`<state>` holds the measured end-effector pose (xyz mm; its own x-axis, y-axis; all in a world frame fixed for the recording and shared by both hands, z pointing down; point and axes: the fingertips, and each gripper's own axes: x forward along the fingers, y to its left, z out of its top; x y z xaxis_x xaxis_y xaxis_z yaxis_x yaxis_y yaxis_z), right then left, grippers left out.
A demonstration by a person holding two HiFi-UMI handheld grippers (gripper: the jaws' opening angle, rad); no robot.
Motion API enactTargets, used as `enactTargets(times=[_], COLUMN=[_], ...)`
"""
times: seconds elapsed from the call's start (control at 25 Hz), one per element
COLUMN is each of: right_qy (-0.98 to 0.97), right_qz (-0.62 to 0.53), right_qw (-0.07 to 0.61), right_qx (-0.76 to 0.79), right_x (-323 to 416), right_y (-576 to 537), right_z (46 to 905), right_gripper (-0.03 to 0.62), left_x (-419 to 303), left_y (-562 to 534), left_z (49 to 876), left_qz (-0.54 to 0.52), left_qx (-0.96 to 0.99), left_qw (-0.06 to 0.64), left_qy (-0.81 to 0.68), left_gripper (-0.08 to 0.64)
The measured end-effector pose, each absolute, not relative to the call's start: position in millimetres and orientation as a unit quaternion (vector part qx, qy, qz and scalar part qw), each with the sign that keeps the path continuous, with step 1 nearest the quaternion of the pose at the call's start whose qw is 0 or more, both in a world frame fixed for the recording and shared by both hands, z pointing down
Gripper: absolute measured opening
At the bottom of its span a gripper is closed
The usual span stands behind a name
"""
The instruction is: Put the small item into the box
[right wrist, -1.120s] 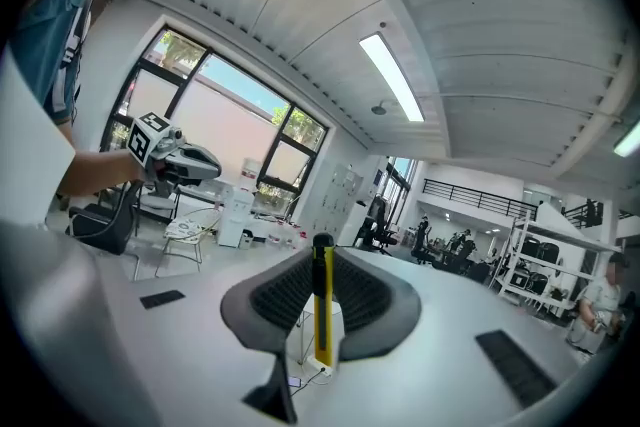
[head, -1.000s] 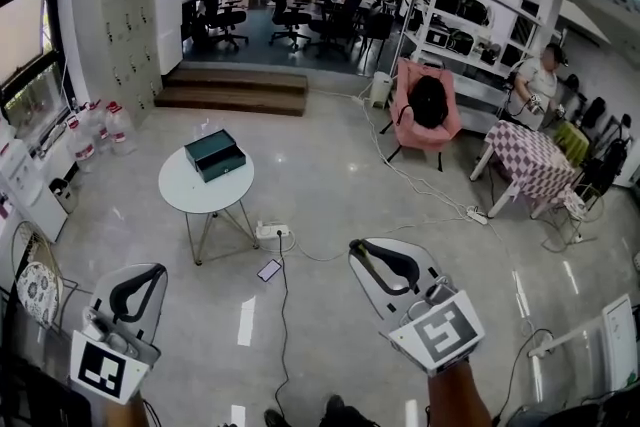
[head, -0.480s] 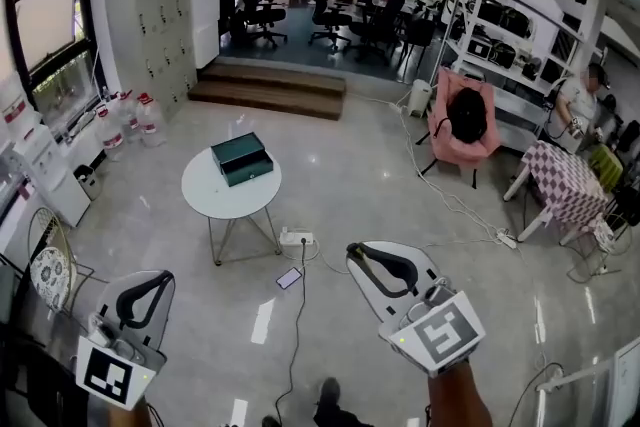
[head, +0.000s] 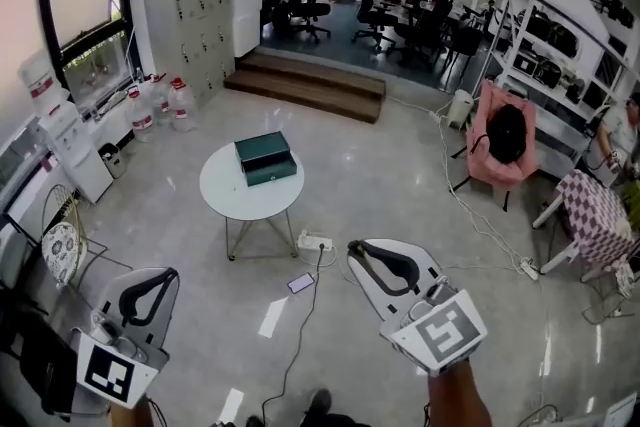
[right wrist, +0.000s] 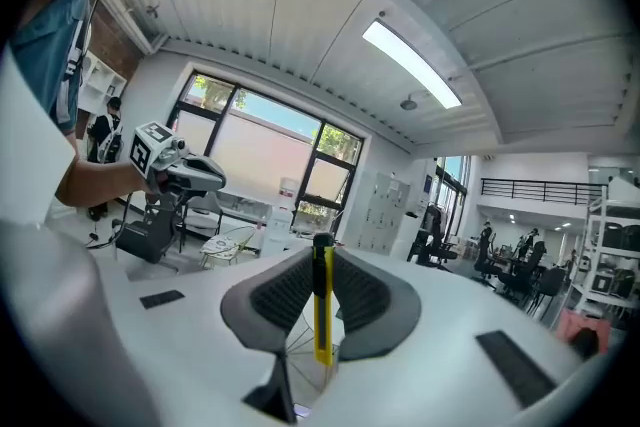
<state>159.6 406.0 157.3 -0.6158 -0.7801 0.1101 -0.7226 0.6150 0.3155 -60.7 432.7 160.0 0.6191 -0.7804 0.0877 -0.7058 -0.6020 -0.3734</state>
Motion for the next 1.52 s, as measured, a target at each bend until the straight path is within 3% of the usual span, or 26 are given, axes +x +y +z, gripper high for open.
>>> enactTargets(times=[0.6, 0.76, 1.52], right_qy=[-0.892, -0.879, -0.810], right_qz=[-0.106, -0.089, -0.089], right_qw=[0.086, 0.105, 0.128], right_qx=[0.430, 0.457, 0.566], right_x=[272, 290, 167], right_y=[329, 303, 146], right_z=[170, 193, 174], right_gripper=[0.078, 0.078, 0.078], left_x=[56, 66, -40], left_y=[352, 313, 93], left_z=[162, 173, 180], left_qz=[-0.146, -0.140, -0.096], left_qx=[-0.885, -0.897, -0.944], left_qw=[0.169, 0.168, 0.175], left_qy=[0.408, 0.383, 0.261], left_gripper=[0.018, 0.018, 0.018])
